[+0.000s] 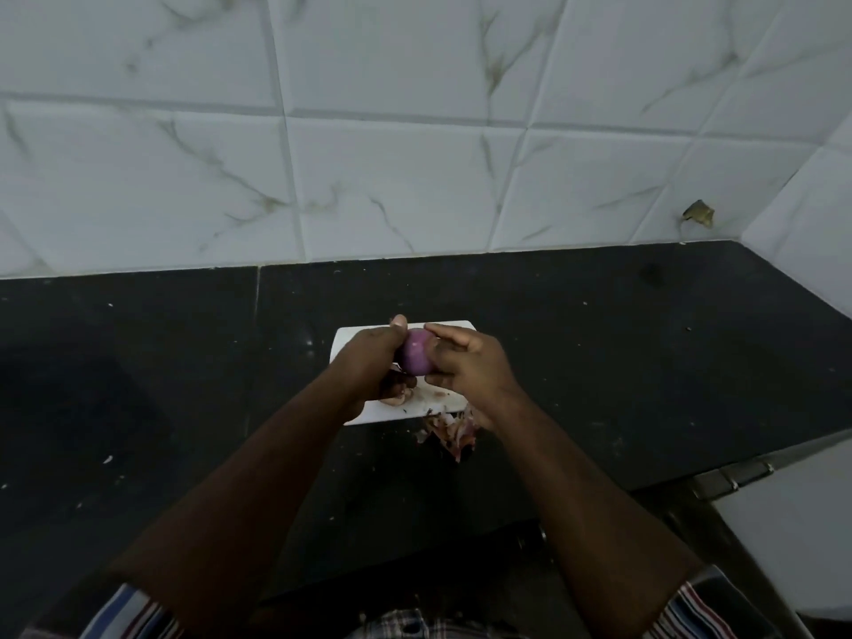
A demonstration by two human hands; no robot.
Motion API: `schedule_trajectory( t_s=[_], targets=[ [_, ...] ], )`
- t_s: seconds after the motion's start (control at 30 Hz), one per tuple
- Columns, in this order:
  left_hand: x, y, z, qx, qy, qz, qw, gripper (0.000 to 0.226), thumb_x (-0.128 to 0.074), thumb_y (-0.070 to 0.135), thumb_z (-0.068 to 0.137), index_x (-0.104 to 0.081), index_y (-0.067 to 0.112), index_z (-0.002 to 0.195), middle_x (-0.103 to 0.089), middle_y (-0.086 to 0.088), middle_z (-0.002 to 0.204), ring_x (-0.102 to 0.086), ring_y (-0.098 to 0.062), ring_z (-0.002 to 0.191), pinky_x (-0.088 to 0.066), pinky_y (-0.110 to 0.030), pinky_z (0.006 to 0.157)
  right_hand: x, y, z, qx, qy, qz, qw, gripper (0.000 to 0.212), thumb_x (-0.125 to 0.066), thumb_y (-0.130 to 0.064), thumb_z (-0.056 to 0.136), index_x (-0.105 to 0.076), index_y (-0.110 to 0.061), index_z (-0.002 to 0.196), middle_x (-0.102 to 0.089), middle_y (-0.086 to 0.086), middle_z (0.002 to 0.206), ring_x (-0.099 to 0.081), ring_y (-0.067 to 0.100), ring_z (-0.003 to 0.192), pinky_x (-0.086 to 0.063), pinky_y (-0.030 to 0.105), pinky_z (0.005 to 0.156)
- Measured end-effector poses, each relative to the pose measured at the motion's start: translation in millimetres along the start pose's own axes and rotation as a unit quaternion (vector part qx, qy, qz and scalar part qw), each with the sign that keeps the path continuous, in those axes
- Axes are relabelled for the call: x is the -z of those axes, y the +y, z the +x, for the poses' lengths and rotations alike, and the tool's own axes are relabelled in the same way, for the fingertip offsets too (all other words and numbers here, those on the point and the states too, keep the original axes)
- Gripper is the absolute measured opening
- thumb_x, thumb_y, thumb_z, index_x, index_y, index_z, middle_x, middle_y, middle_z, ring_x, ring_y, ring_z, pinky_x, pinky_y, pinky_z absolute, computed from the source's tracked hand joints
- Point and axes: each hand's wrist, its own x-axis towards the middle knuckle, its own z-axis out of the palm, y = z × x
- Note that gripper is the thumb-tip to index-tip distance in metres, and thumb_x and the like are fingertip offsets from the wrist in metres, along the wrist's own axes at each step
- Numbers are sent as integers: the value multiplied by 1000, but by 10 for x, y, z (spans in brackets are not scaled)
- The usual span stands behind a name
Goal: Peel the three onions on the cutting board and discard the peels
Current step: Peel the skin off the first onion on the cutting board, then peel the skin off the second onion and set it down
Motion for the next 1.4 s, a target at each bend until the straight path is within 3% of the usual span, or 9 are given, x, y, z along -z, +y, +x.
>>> schedule_trajectory(
  t_s=[0.1,0.23,0.53,0.8,0.93,1.03,1.23,1.3,1.4],
  targets=[
    [3,49,-28,-33,6,-34,999,36,-53,36,104,-66,3,105,-70,-22,95,-65,-25,56,-49,-26,51,-18,-86,-32,-44,10,50,998,27,-62,-11,96,-67,-12,123,-70,16,115,-73,26,89,-59,29,64],
    [-16,112,-23,-68,65,-9,996,31,-65,26,98,-69,2,78,-62,-14,62,-52,-14,38,-36,-18,37,-62,-155,-38,-74,-18,36,996,24,-57,-20,100,-66,-17,122,-69,10,115,-71,28,98,-60,35,72],
    [-37,240,193,-128,141,74,979,40,-73,28,90,-68,9,55,-51,-1,44,-40,-12,40,-36,-25,50,-85,-221,64,-57,15,-25,998,34,-77,-36,83,-66,-11,104,-73,13,99,-72,24,77,-55,30,62],
    [-101,299,433,-98,193,2,976,15,-71,15,92,-72,0,90,-70,-13,81,-55,-13,61,-48,-23,56,320,-119,86,-57,25,-43,997,32,-76,-37,81,-65,-13,98,-68,11,105,-69,22,76,-52,28,54],
    [-154,266,473,-47,21,166,985,19,-58,-5,94,-73,5,99,-74,-15,91,-66,-14,66,-52,-22,55,627,23,210,-74,7,-30,997,15,-67,-25,91,-70,-19,104,-67,5,114,-65,23,102,-56,31,72],
    [-302,89,523,-30,-65,283,957,30,-56,-11,90,-74,8,105,-75,-10,99,-71,-15,77,-54,-22,57,755,108,324,-117,-20,-46,992,18,-65,-20,93,-67,-12,109,-66,10,114,-65,25,99,-58,34,74],
    [-339,-78,637,-74,59,388,917,13,-72,40,89,-74,29,96,-75,10,80,-69,-7,75,-43,-20,59,913,244,738,-148,-20,-103,983,11,-60,-21,97,-66,-21,107,-61,6,117,-64,26,103,-61,44,82],
    [-318,-101,682,-81,108,409,902,16,-69,44,90,-72,31,99,-70,14,85,-62,-1,72,-43,-21,60,911,311,929,-131,-25,-165,977,11,-59,-21,97,-66,-23,104,-61,3,117,-64,24,101,-61,39,79],
    [-189,-185,741,-96,189,421,882,18,-68,35,91,-71,32,109,-71,11,99,-65,-9,88,-55,-35,82,886,408,1238,-110,-14,-222,969,12,-59,-13,97,-64,-19,105,-59,5,110,-63,19,89,-59,35,73]
  ],
)
